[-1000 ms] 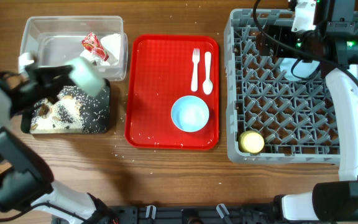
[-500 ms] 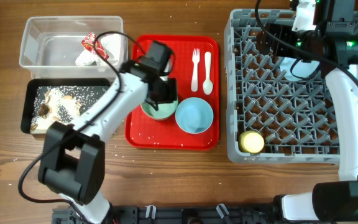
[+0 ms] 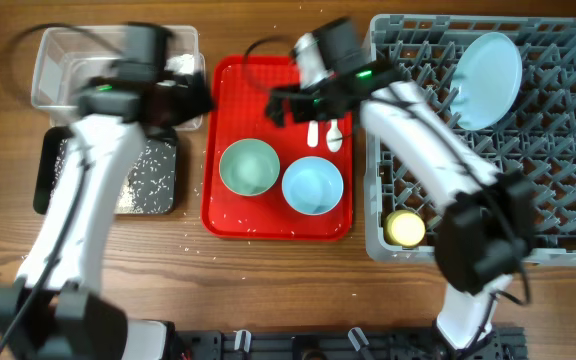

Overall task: Sort waste into correct bins and load items into the dishwasher rack
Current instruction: 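Set the empty green bowl back on the red tray with the left gripper, then grasp the green bowl with the right gripper and lift it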

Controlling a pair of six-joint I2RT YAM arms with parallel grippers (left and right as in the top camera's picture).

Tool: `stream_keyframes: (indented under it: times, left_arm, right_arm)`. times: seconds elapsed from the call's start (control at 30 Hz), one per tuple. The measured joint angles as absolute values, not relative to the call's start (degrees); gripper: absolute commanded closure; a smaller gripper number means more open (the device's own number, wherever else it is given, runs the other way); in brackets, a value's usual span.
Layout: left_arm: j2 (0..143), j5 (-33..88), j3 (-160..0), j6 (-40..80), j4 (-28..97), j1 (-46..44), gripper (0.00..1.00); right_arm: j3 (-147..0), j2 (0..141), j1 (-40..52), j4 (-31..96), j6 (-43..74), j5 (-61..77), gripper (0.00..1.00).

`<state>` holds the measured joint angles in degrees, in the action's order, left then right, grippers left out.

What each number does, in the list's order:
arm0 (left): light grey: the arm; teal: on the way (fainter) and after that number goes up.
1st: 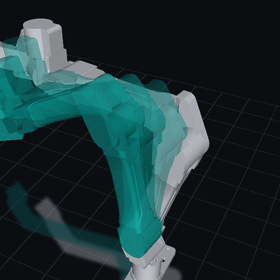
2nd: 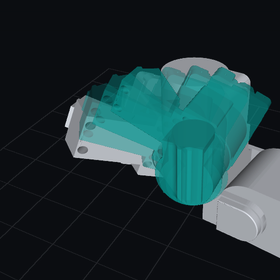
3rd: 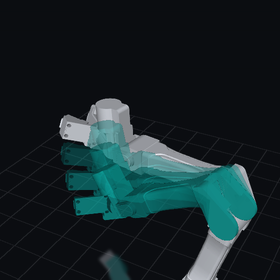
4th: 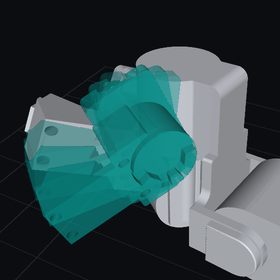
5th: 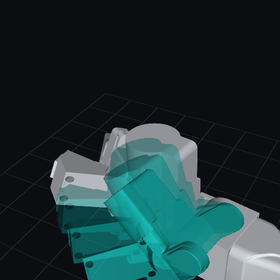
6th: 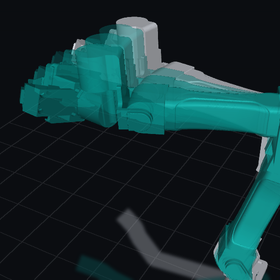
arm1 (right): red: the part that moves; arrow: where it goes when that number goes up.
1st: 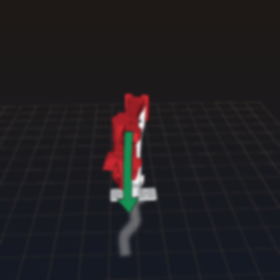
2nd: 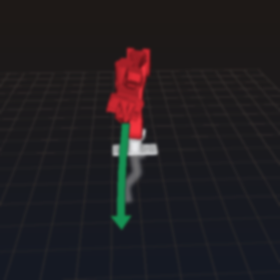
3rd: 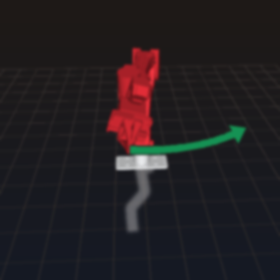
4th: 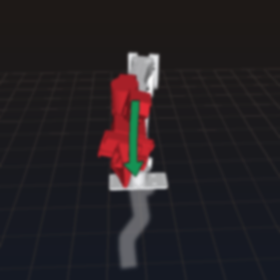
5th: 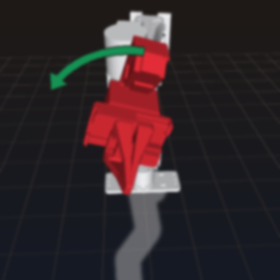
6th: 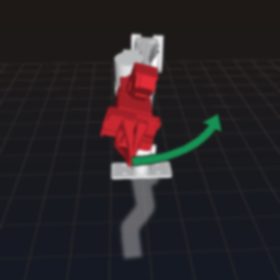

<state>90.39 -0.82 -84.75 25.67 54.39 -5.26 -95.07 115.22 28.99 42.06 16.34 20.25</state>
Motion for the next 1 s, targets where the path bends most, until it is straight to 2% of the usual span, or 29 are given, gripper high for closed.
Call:
stream_keyframes:
  times: [0.07,0.2,0.3,0.37,0.53,0.67,0.7,0.73,1.0]
  left_arm:
    - [88.14,-0.99,-85.17,25.71,55.33,1.15,0.00]
    - [88.16,-0.99,-85.14,25.85,56.40,8.51,0.00]
    - [88.16,-0.99,-85.14,25.85,56.42,11.20,0.00]
    - [88.16,-0.97,-85.14,25.85,56.42,11.33,0.00]
    - [88.16,-0.97,-85.14,25.85,56.42,11.33,0.00]
    - [88.16,-0.97,-85.14,25.85,56.42,11.33,0.00]
    - [88.16,-0.97,-85.14,25.85,56.42,11.33,0.00]
    - [88.16,-0.97,-85.14,25.85,56.42,11.33,0.00]
    - [88.16,-0.97,-85.14,25.85,56.45,11.33,0.00]
  right_arm:
    - [-95.02,119.17,32.73,42.11,17.15,20.60,0.18]
    - [-94.96,121.67,35.51,41.78,18.11,20.58,0.34]
    - [-94.96,121.97,35.59,41.17,18.20,19.59,0.34]
    - [-94.96,121.97,35.59,41.17,18.20,17.47,0.44]
    - [-94.96,122.34,35.59,41.08,18.13,11.81,0.50]
    - [-93.58,123.04,35.79,41.04,18.13,11.49,0.76]
    - [-93.45,123.13,35.88,41.04,18.17,11.46,0.91]
    - [-93.45,123.24,36.03,41.04,18.17,11.33,0.96]
    - [-94.06,122.98,35.29,41.91,17.91,11.05,0.96]
